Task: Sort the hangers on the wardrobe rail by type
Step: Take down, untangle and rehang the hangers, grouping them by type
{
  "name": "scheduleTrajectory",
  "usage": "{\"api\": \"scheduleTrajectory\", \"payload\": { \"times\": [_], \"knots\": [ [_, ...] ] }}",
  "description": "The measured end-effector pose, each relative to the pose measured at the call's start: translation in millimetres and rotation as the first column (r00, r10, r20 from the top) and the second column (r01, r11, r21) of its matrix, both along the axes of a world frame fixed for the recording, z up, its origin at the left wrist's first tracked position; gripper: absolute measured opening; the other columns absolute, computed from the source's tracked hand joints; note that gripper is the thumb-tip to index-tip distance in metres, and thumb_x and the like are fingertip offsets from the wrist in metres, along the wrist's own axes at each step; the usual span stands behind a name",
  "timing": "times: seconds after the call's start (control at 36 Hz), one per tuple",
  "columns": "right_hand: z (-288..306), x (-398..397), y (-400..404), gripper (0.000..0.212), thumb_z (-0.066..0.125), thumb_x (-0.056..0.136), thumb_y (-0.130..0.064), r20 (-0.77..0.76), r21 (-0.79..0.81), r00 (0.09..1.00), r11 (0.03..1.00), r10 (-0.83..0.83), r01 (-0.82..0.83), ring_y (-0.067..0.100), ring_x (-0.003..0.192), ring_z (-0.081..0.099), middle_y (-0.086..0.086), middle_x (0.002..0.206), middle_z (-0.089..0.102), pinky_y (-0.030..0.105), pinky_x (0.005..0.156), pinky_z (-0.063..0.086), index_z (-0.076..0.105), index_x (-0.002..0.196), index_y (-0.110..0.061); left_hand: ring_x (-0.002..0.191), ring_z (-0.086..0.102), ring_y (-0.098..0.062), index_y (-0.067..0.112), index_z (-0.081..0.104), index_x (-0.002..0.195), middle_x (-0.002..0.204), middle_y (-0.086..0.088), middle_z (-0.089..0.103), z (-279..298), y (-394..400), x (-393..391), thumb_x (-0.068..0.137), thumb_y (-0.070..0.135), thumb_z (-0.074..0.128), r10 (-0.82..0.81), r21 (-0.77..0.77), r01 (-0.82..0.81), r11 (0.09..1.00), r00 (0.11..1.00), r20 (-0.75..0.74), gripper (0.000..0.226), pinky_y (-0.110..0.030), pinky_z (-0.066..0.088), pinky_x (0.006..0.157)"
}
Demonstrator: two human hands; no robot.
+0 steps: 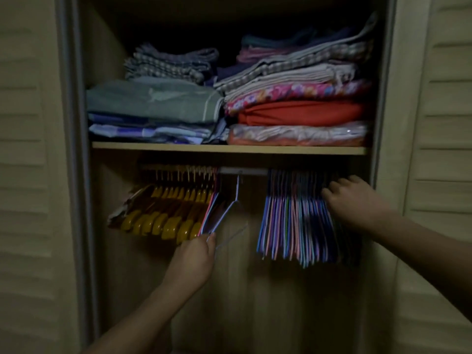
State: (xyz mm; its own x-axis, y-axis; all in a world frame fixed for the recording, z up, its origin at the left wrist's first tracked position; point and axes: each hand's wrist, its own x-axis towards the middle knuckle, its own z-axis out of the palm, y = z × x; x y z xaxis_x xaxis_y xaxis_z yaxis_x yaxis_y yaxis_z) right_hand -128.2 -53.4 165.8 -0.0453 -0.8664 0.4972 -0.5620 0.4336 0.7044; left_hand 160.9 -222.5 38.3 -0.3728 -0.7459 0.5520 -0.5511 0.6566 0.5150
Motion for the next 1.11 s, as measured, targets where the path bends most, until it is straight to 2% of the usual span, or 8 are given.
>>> {"api": "scheduleTrajectory", "payload": {
  "times": [0.14, 0.25, 0.33, 0.58, 0.81, 0.89, 1.0, 1.11],
  "knots": [
    [0.2, -37.2, 8.9, 0.021, 0.078, 0.067, -0.026, -0.018, -0.088, 0.999, 0.995, 0.048, -0.05, 0.03, 0.057, 0.061, 0.013, 0.065, 0.062, 0.041, 0.069, 0.044, 0.066, 0.074, -0.01, 0.078, 0.064, -0.029, 0.014, 0.061, 0.085, 0.079, -0.008, 0.067, 25.2, -7.2, -40.4, 0.107, 0.037, 0.031, 0.033, -0.069, -0.031, 0.997, 0.999, 0.033, 0.043, -0.037, 0.05, 0.068],
    [-10.7, -43.1, 6.4, 0.024, 0.06, 0.082, -0.036, -0.047, -0.147, 0.992, 0.981, 0.118, -0.124, 0.027, 0.055, 0.059, 0.008, 0.063, 0.061, 0.04, 0.071, 0.038, 0.063, 0.07, -0.015, 0.068, 0.063, -0.025, 0.017, 0.06, 0.092, 0.075, -0.003, 0.063, 34.3, -12.0, -67.0, 0.107, 0.037, 0.03, 0.064, -0.151, -0.052, 0.987, 0.995, 0.072, 0.039, -0.035, 0.05, 0.06],
    [-13.7, -48.3, 0.7, 0.025, 0.055, 0.085, -0.033, -0.048, -0.226, 0.989, 0.963, 0.142, -0.149, 0.028, 0.056, 0.058, 0.009, 0.065, 0.062, 0.04, 0.071, 0.038, 0.061, 0.069, -0.015, 0.052, 0.045, -0.005, 0.019, 0.058, 0.097, 0.065, 0.009, 0.048, 39.1, -13.7, -82.7, 0.108, 0.034, 0.032, 0.088, -0.157, -0.072, 0.985, 0.992, 0.091, 0.032, -0.023, 0.031, 0.046],
    [-14.5, -51.7, -0.1, 0.026, 0.055, 0.086, -0.035, -0.052, -0.234, 0.992, 0.965, 0.112, -0.121, 0.027, 0.056, 0.058, 0.008, 0.065, 0.062, 0.04, 0.073, 0.039, 0.062, 0.069, -0.016, 0.073, 0.064, -0.023, 0.019, 0.059, 0.1, 0.083, -0.001, 0.066, 35.5, -38.6, -121.1, 0.106, 0.036, 0.03, 0.093, -0.098, -0.082, 0.992, 0.99, 0.107, 0.035, -0.032, 0.049, 0.064],
    [-16.1, -59.1, -2.1, 0.027, 0.054, 0.088, -0.033, -0.09, -0.268, 0.988, 0.953, 0.123, -0.143, 0.027, 0.056, 0.059, 0.009, 0.065, 0.064, 0.039, 0.072, 0.038, 0.061, 0.068, -0.015, 0.07, 0.042, -0.01, 0.019, 0.058, 0.106, 0.086, 0.007, 0.05, 12.5, -31.6, -134.4, 0.105, 0.023, 0.036, 0.003, -0.126, 0.035, 0.991, 0.958, 0.287, 0.022, -0.026, 0.035, 0.066],
    [-15.8, -59.5, -2.2, 0.029, 0.05, 0.089, -0.033, -0.1, -0.265, 0.988, 0.954, 0.118, -0.141, 0.027, 0.058, 0.06, 0.009, 0.067, 0.065, 0.04, 0.073, 0.037, 0.061, 0.069, -0.015, 0.072, 0.048, -0.016, 0.017, 0.057, 0.107, 0.096, -0.001, 0.063, 11.4, -30.5, -136.0, 0.102, 0.021, 0.041, -0.02, -0.114, 0.062, 0.992, 0.941, 0.338, 0.017, -0.027, 0.035, 0.065],
    [-16.3, -57.6, -1.9, 0.031, 0.048, 0.089, -0.037, -0.091, -0.25, 0.992, 0.963, 0.084, -0.104, 0.027, 0.06, 0.061, 0.008, 0.069, 0.066, 0.04, 0.075, 0.037, 0.062, 0.071, -0.016, 0.105, 0.061, -0.029, 0.015, 0.054, 0.126, 0.124, -0.011, 0.062, 12.1, -25.9, -136.5, 0.107, 0.029, 0.031, -0.056, -0.025, 0.072, 0.997, 0.912, 0.406, 0.033, -0.032, 0.042, 0.078],
    [-14.0, -54.2, -2.5, 0.032, 0.045, 0.089, -0.036, -0.051, -0.249, 0.997, 0.966, 0.058, -0.069, 0.027, 0.06, 0.061, 0.008, 0.07, 0.066, 0.04, 0.075, 0.036, 0.061, 0.071, -0.015, 0.139, 0.042, -0.035, 0.009, 0.023, 0.157, 0.156, -0.016, 0.038, 12.9, -17.5, -131.7, 0.105, 0.056, 0.021, -0.098, 0.215, 0.024, 0.976, 0.936, 0.338, 0.07, -0.038, 0.037, 0.107]
  ]
}}
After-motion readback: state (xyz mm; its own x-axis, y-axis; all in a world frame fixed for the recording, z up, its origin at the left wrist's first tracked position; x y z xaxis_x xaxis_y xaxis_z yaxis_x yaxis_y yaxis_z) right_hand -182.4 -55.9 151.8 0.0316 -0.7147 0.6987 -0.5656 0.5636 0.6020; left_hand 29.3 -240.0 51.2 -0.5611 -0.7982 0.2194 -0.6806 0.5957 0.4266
